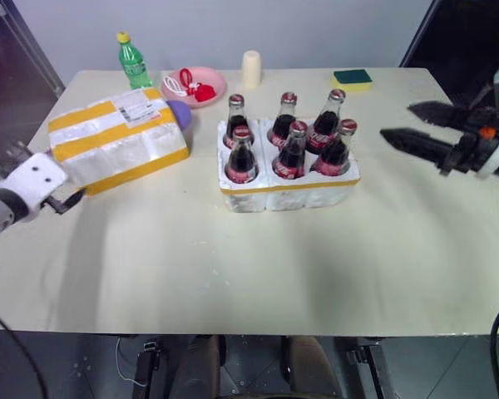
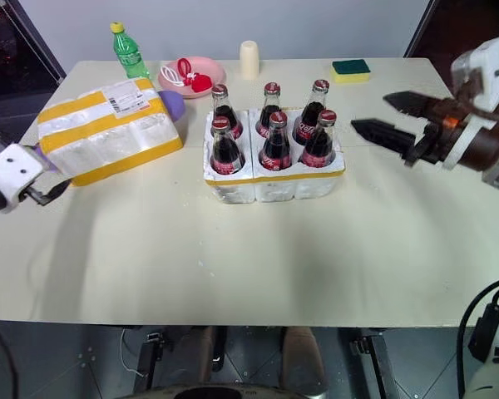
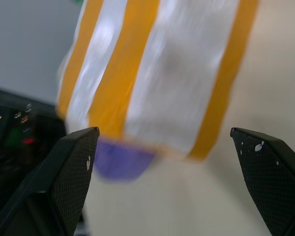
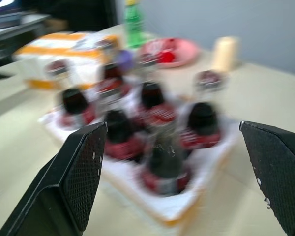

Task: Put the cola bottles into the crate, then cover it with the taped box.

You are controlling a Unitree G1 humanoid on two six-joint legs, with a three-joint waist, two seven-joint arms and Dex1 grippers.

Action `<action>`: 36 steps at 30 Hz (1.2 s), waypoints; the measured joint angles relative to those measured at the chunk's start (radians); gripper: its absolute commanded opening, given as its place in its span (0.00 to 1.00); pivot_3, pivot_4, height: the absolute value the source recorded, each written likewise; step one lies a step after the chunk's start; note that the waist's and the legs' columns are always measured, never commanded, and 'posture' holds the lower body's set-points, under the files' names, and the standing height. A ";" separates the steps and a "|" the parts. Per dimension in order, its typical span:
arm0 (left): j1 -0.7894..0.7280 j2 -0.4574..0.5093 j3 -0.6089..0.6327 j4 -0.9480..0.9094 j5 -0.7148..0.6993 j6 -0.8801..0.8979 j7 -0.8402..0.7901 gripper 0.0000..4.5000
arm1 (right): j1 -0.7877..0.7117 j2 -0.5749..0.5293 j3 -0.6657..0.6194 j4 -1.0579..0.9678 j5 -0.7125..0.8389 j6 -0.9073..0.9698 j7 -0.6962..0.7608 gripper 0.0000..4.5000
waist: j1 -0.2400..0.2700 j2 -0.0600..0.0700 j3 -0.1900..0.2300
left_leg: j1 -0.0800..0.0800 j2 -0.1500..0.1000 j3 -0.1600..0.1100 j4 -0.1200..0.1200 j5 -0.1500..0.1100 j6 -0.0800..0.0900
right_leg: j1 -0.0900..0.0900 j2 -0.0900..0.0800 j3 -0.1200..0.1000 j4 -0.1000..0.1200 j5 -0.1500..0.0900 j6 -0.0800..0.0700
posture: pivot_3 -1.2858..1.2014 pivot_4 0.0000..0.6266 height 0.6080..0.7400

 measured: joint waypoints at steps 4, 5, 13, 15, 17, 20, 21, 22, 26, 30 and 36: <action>-0.124 0.001 -0.107 0.283 0.157 -0.166 0.136 1.00 | 0.041 -0.003 -0.001 -0.053 0.033 0.004 -0.001 0.98 | 0.007 0.000 0.000 | -0.001 0.000 0.000 0.001 0.000 0.000 | 0.000 0.000 0.000 0.000 0.000 0.001 | 0.52 0.24 0.99; -0.147 0.001 -0.127 0.327 0.184 -0.191 0.158 1.00 | 0.042 -0.003 -0.002 -0.059 0.041 0.005 -0.003 0.98 | 0.007 -0.001 0.000 | -0.001 0.000 0.000 0.002 0.000 0.000 | 0.000 0.000 -0.001 0.000 0.000 0.001 | 0.52 0.24 0.99; -0.443 -0.053 -0.361 0.753 0.444 -0.348 0.421 1.00 | 0.081 -0.059 -0.044 -0.097 0.099 0.022 -0.016 0.98 | 0.005 -0.003 -0.001 | -0.001 0.000 0.000 0.001 0.000 0.000 | -0.001 0.000 -0.001 0.001 0.001 0.002 | 0.52 0.24 0.99; -0.485 -0.081 -0.398 0.823 0.476 -0.355 0.457 1.00 | 0.105 -0.068 -0.079 -0.113 0.111 0.030 -0.026 0.98 | 0.005 -0.003 -0.001 | -0.002 0.000 0.000 0.001 0.000 0.000 | -0.001 0.000 -0.001 0.001 0.001 0.002 | 0.52 0.24 0.99; -0.513 -0.103 -0.420 0.867 0.496 -0.355 0.481 1.00 | 0.127 -0.080 -0.103 -0.124 0.124 0.042 -0.033 0.98 | 0.005 -0.003 -0.001 | -0.002 0.000 0.000 0.001 0.000 0.000 | -0.001 0.000 -0.001 0.001 0.001 0.002 | 0.52 0.24 0.99; -0.550 -0.130 -0.444 0.919 0.512 -0.351 0.503 1.00 | 0.166 -0.100 -0.158 -0.139 0.144 0.057 -0.042 0.98 | 0.005 -0.004 -0.002 | -0.002 0.000 0.000 0.001 0.000 0.000 | -0.001 0.000 -0.001 0.001 0.001 0.002 | 0.52 0.24 0.99; -0.569 -0.145 -0.448 0.936 0.516 -0.345 0.510 1.00 | 0.184 -0.102 -0.189 -0.149 0.152 0.066 -0.047 0.98 | 0.007 -0.004 -0.002 | -0.002 0.000 0.000 0.001 0.000 0.000 | 0.000 0.000 -0.001 0.001 0.001 0.002 | 0.52 0.24 0.99; -0.577 -0.154 -0.453 0.944 0.518 -0.337 0.517 1.00 | 0.191 -0.102 -0.203 -0.153 0.159 0.071 -0.051 0.98 | 0.007 -0.004 -0.002 | -0.002 0.000 0.000 0.002 0.000 0.000 | 0.000 0.000 -0.001 0.001 0.001 0.002 | 0.52 0.24 0.99; -0.609 -0.176 -0.476 0.968 0.534 -0.324 0.530 0.83 | 0.222 -0.102 -0.243 -0.173 0.181 0.082 -0.081 1.00 | 0.007 -0.006 -0.003 | -0.002 0.000 0.000 0.002 0.000 0.000 | 0.000 0.000 -0.001 0.001 0.001 0.002 | 0.52 0.24 0.99; -0.628 -0.191 -0.481 0.975 0.535 -0.312 0.541 0.38 | 0.242 -0.102 -0.267 -0.195 0.209 0.092 -0.106 1.00 | 0.005 -0.006 -0.003 | -0.002 0.000 0.000 0.002 0.000 0.000 | 0.000 0.000 -0.001 0.001 0.001 0.002 | 0.52 0.24 0.99; -0.636 -0.191 -0.481 0.975 0.534 -0.307 0.543 0.16 | 0.273 -0.102 -0.275 -0.200 0.233 0.094 -0.136 1.00 | 0.006 -0.006 -0.003 | -0.002 0.000 0.000 0.002 0.000 0.000 | 0.000 0.000 -0.001 0.001 0.001 0.002 | 0.52 0.24 0.99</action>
